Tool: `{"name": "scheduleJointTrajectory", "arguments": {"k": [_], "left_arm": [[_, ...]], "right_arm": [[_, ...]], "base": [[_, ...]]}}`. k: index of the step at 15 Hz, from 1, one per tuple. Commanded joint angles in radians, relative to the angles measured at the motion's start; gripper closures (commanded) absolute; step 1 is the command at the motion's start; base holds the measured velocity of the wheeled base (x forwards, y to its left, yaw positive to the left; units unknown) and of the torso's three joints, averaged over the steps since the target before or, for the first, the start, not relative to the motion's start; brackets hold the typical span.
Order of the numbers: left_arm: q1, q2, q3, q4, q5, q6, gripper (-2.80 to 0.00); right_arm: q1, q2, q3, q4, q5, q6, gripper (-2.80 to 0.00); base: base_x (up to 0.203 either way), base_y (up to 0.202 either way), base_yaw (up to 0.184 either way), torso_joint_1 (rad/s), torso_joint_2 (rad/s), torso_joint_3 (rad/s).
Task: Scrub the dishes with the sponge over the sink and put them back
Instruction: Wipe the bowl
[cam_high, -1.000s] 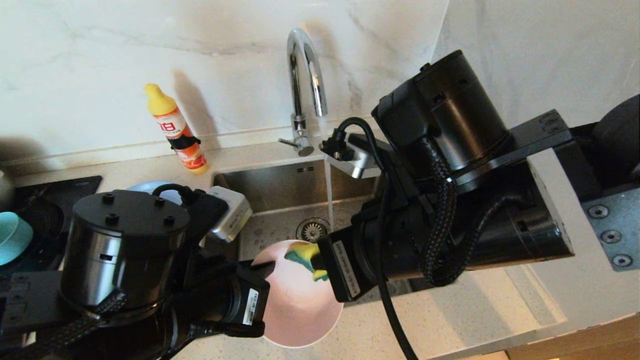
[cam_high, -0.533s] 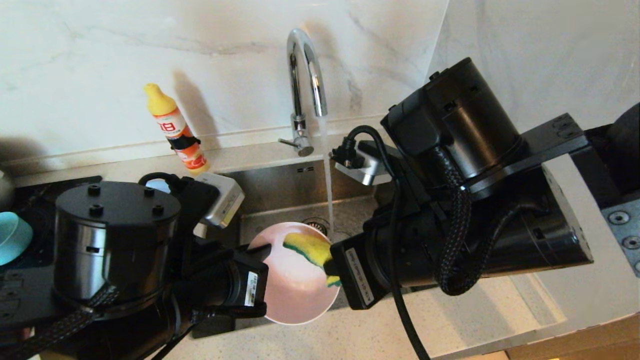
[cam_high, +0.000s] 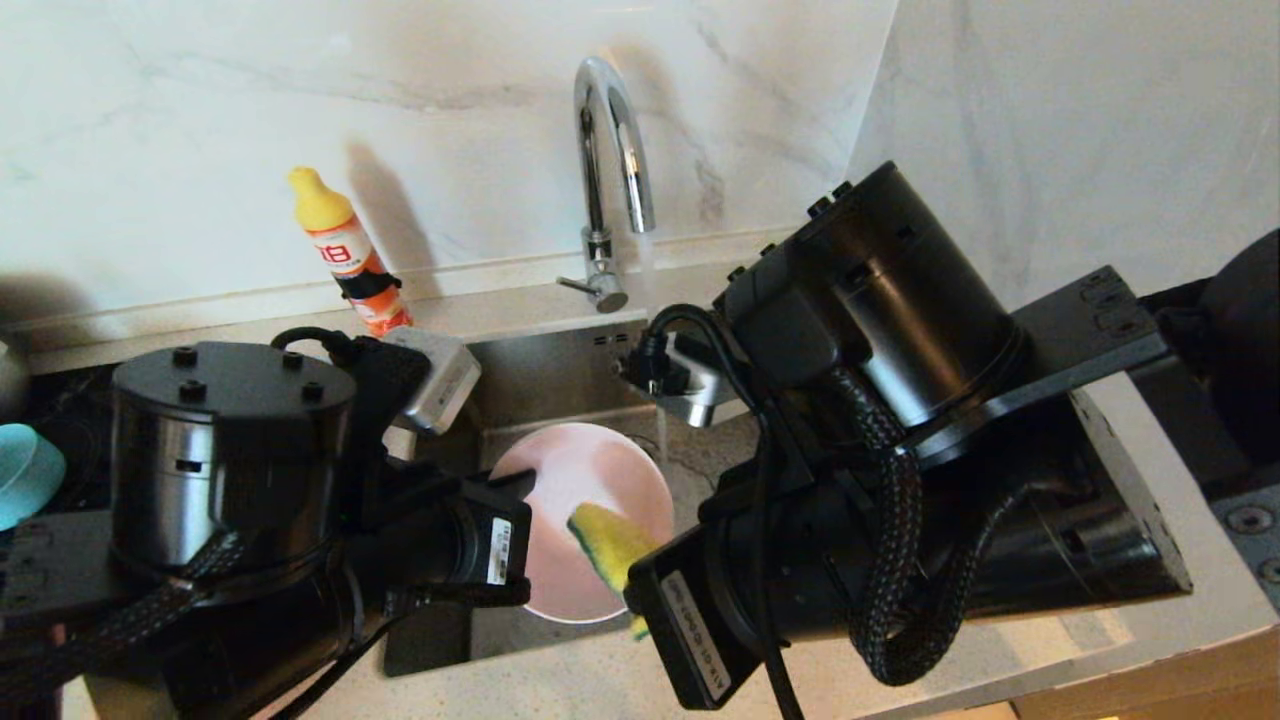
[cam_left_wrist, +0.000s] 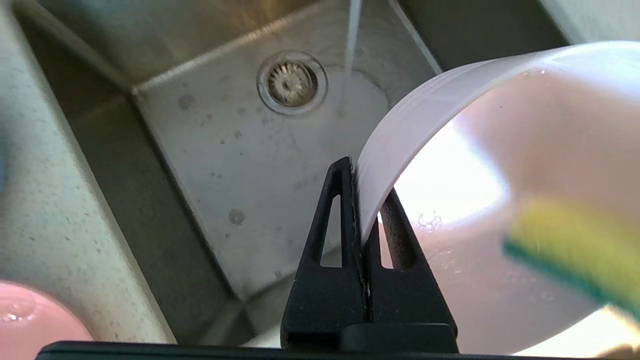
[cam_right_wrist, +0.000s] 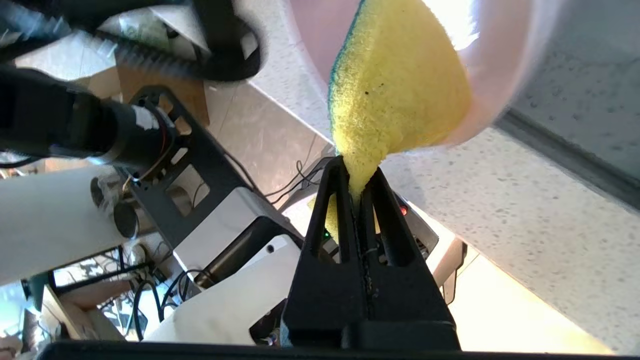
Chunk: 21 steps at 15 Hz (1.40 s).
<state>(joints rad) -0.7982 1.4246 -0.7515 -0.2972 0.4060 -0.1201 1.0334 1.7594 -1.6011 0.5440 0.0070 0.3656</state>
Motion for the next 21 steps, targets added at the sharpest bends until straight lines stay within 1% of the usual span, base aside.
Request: {"name": "scheduleJointTrajectory", "arguments": {"k": [1,2,4,8,12,14,18,21], "left_arm": [[0.01,0.016,-0.002,-0.033,0.012,-0.001,0.0],[0.01,0.02,-0.003,-0.04,0.023,-0.001,0.0],[0.01,0.025,-0.003,-0.042,0.024,-0.004,0.0],[0.01,0.019,-0.006,-0.043,0.022,-0.009,0.0],[0.009,0.011,-0.008,-0.043,0.022,-0.01,0.0],[0.01,0.01,-0.006,-0.043,0.022,-0.01,0.0],[0.01,-0.009,-0.005,-0.042,0.025,-0.009,0.0],[0.01,-0.01,-0.005,-0.042,0.025,-0.009,0.0]], "right_arm": [[0.019,0.016,-0.001,0.004,0.002,0.002,0.0],[0.022,0.031,-0.002,0.002,0.003,0.003,0.0],[0.034,0.064,-0.011,-0.004,0.004,0.004,0.0],[0.052,0.119,-0.077,-0.005,0.004,0.004,0.0],[0.053,0.153,-0.121,-0.006,0.004,0.006,0.0],[0.051,0.15,-0.123,-0.004,0.004,0.007,0.0],[-0.001,0.106,-0.1,0.011,-0.002,0.038,0.0],[-0.034,0.057,-0.091,0.029,-0.004,0.038,0.0]], "base": [[0.0,0.0,0.0,0.0,0.0,0.0],[0.0,0.0,0.0,0.0,0.0,0.0],[0.0,0.0,0.0,0.0,0.0,0.0],[0.0,0.0,0.0,0.0,0.0,0.0],[0.0,0.0,0.0,0.0,0.0,0.0],[0.0,0.0,0.0,0.0,0.0,0.0],[0.0,0.0,0.0,0.0,0.0,0.0],[0.0,0.0,0.0,0.0,0.0,0.0]]}}
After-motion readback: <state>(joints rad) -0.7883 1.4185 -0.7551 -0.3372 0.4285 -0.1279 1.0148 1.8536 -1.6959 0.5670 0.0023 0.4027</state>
